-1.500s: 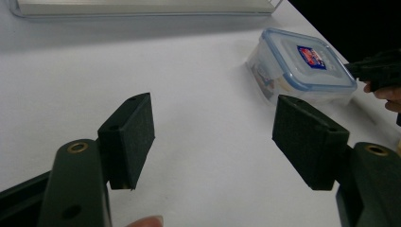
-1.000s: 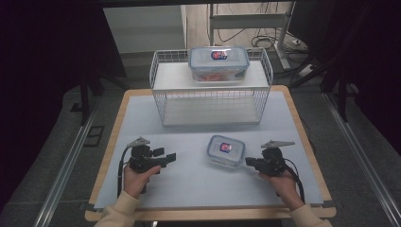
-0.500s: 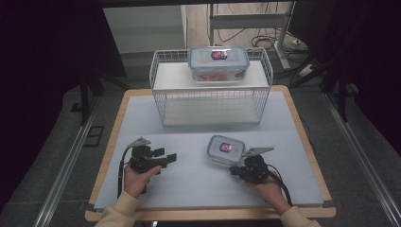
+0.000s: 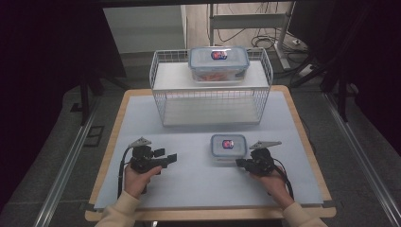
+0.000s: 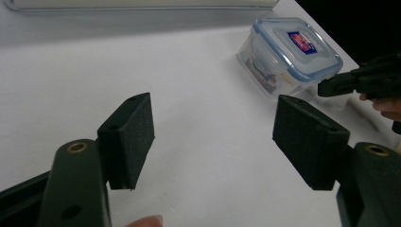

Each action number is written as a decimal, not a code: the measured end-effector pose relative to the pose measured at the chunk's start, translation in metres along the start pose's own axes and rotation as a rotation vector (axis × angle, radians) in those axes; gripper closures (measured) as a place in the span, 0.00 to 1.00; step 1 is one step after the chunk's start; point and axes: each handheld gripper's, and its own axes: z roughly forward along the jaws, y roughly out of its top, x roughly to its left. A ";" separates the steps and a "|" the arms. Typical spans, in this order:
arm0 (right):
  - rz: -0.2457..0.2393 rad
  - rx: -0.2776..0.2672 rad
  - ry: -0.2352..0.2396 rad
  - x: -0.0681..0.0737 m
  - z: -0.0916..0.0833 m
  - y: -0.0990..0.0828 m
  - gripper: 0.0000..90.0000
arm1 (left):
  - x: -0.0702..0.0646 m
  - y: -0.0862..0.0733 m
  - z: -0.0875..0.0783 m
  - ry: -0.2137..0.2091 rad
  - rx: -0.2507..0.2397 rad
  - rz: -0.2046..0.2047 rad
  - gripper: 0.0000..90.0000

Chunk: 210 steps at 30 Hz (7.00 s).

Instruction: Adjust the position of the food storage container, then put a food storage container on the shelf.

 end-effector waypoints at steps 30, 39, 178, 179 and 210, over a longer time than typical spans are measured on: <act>0.073 -0.069 0.020 -0.027 -0.043 -0.016 0.99 | -0.001 0.001 -0.001 0.007 -0.010 -0.013 0.33; 0.064 -0.064 0.079 -0.027 -0.043 -0.016 0.88 | -0.004 0.001 -0.001 -0.002 -0.006 -0.011 0.33; 0.048 -0.240 0.193 -0.013 -0.073 0.114 0.56 | -0.088 0.124 0.047 -0.188 -0.058 0.076 0.55; 0.044 -0.246 0.193 -0.012 -0.075 0.119 0.56 | -0.088 0.126 0.045 -0.188 -0.064 0.076 0.55; -0.035 -0.300 0.177 -0.011 -0.115 0.215 0.56 | -0.097 0.220 0.014 -0.177 -0.147 0.132 0.55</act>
